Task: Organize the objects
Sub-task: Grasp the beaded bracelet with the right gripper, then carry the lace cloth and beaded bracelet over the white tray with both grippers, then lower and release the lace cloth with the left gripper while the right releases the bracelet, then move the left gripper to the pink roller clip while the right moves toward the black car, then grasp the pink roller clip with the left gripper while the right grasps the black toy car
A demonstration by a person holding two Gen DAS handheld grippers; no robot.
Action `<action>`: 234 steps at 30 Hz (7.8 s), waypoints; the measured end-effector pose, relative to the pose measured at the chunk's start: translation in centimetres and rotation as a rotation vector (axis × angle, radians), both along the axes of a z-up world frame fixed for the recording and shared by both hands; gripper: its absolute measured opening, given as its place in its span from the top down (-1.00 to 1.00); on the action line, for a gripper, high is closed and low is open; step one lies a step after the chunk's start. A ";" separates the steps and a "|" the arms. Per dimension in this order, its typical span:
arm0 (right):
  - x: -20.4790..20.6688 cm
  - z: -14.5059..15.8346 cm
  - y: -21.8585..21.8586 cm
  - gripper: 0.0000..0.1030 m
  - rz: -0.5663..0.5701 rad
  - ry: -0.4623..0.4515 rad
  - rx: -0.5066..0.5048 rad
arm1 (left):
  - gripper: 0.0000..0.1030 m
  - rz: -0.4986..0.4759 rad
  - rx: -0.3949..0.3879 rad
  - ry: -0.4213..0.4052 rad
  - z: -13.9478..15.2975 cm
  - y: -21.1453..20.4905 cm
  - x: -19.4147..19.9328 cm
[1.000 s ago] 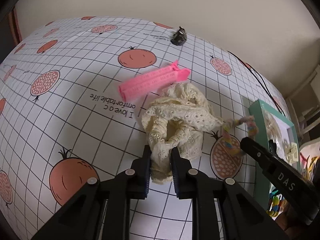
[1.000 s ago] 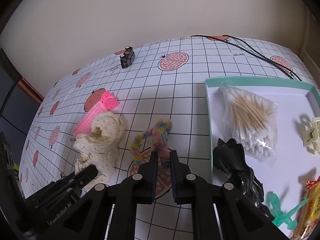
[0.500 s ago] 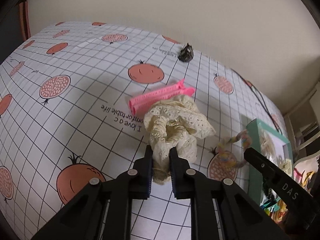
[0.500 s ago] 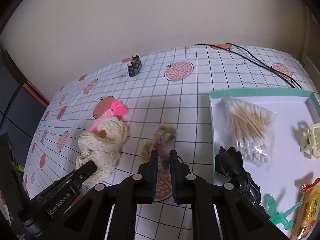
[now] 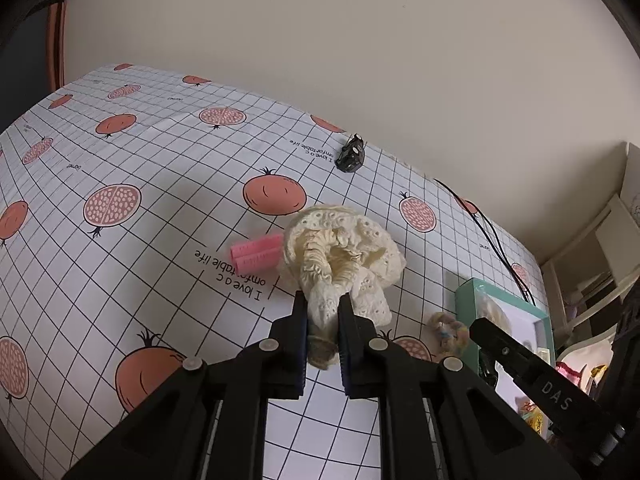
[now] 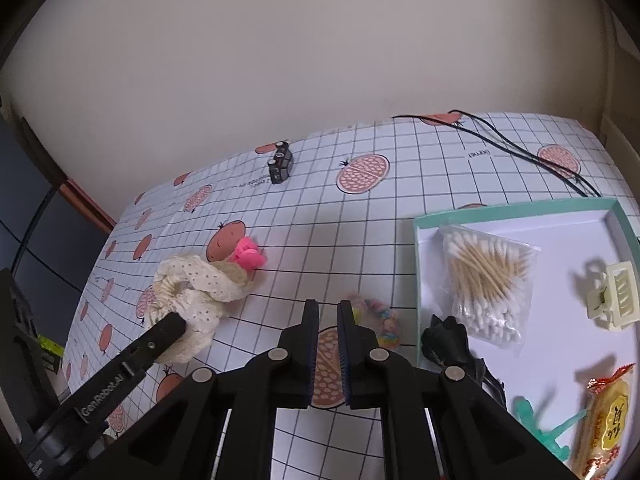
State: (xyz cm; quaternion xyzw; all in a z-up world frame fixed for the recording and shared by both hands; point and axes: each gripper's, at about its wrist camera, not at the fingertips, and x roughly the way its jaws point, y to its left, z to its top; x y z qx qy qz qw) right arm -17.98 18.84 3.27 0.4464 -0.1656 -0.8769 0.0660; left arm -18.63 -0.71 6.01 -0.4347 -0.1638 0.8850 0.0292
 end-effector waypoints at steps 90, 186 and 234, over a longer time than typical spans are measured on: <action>4.7 3.4 15.6 0.81 -0.232 0.043 0.044 | 0.74 -0.440 0.011 0.101 2.2 17.3 4.3; 2.7 0.8 10.1 -0.51 -0.118 -0.119 0.125 | -0.69 -0.049 -0.032 -0.045 -0.4 7.3 0.5; -15.7 0.7 -1.6 -1.00 0.005 -0.094 0.090 | -0.96 -0.356 -0.314 -0.100 -4.9 -0.1 -11.2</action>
